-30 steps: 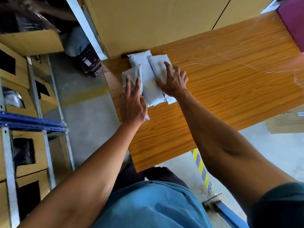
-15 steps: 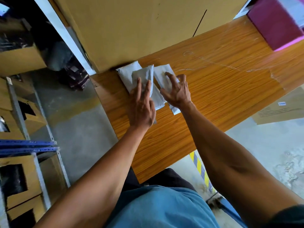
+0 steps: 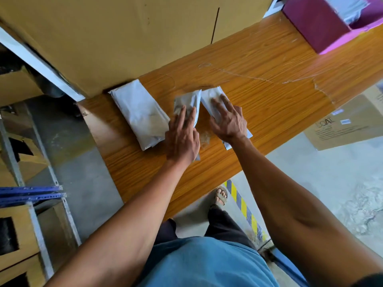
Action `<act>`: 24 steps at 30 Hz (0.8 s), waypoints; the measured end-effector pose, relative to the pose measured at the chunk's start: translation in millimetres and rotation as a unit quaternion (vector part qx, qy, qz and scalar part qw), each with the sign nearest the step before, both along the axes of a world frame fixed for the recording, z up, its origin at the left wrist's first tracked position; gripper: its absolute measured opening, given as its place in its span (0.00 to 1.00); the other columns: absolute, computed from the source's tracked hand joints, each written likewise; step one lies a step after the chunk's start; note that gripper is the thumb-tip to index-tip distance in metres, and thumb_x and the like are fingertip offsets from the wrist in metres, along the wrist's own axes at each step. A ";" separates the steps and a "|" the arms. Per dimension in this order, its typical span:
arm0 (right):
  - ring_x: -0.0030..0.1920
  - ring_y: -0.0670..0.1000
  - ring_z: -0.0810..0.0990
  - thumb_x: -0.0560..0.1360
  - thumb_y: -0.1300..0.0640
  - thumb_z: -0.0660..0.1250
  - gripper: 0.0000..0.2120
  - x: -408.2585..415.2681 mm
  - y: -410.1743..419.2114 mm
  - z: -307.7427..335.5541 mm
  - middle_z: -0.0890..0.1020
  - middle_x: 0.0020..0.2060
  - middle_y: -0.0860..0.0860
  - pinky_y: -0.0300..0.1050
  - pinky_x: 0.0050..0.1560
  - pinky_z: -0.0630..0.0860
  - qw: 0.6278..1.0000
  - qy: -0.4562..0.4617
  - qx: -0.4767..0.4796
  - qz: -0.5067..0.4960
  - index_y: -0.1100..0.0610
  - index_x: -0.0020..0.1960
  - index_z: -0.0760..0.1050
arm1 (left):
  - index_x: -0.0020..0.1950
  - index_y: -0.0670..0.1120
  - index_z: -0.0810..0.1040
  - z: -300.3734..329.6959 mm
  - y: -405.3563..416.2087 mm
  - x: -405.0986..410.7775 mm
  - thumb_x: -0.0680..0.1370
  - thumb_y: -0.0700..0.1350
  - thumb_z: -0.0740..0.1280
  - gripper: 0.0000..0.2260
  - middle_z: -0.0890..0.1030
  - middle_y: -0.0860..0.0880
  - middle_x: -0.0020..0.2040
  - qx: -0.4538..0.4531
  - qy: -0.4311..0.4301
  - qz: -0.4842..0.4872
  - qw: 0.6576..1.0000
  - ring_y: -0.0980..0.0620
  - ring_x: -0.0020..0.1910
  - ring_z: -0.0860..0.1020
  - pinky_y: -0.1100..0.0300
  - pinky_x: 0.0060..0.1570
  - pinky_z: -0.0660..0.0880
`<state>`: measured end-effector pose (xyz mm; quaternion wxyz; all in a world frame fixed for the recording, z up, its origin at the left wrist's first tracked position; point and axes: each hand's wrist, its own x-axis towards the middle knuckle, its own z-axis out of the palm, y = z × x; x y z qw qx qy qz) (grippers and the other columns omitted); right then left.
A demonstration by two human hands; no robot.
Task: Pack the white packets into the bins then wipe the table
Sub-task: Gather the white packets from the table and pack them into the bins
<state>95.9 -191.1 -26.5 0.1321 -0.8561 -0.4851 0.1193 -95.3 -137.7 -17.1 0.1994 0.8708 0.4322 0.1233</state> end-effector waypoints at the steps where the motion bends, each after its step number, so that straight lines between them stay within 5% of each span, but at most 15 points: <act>1: 0.73 0.60 0.67 0.78 0.35 0.60 0.33 14.5 -8.5 0.6 0.59 0.83 0.43 0.59 0.56 0.79 1.000 -0.001 -0.003 -0.001 0.37 0.82 0.60 | 0.85 0.52 0.62 0.8 -6.6 15.4 0.81 0.50 0.51 0.30 0.63 0.45 0.84 0.000 0.007 0.001 1.000 0.41 0.80 0.65 0.44 0.71 0.73; 15: 0.83 0.56 0.60 0.75 0.37 0.57 0.34 244.0 -139.5 10.5 0.63 0.82 0.50 0.64 0.68 0.76 0.997 -0.010 0.062 -0.052 0.42 0.81 0.64 | 0.84 0.52 0.65 12.2 -101.5 269.2 0.81 0.50 0.52 0.29 0.66 0.45 0.82 0.014 0.033 -0.088 0.996 0.39 0.72 0.70 0.45 0.65 0.74; 24: 0.81 0.56 0.63 0.78 0.43 0.64 0.30 335.8 -218.5 15.1 0.66 0.81 0.49 0.63 0.60 0.81 0.983 -0.037 0.086 -0.159 0.42 0.80 0.66 | 0.84 0.54 0.65 17.3 -150.8 394.1 0.80 0.50 0.51 0.30 0.65 0.49 0.83 0.007 0.038 -0.201 0.979 0.40 0.74 0.69 0.44 0.60 0.78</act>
